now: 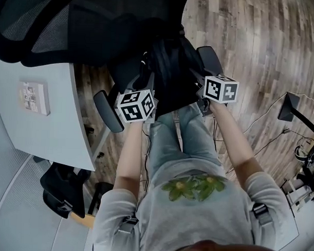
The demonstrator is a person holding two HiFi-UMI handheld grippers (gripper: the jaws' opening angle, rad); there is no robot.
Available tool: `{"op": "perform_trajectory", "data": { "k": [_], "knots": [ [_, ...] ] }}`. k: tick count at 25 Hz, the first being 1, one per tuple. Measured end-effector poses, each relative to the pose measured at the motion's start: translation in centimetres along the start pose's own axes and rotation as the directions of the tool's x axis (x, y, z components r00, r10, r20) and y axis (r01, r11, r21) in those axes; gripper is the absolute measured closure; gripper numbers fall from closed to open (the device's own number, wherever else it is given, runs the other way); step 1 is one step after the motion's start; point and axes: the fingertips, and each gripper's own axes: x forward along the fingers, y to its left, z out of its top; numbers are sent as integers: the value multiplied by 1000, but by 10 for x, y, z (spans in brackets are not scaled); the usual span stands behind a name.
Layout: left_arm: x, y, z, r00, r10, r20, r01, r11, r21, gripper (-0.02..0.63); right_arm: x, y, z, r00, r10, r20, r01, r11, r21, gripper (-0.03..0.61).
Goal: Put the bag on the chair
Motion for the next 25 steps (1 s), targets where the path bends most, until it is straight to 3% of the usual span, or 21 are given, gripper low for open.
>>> {"op": "perform_trajectory", "data": {
  "k": [15,25],
  "knots": [
    [43,28,-23,999,30,-44,-28,999,38,515,44,-28,-16,999,-39,-24,39,999,14,517],
    [79,47,-39,995,64,-82,-62,998,23,517,77,-51,-33,991,-116,-67,119,992,33,517]
  ]
}}
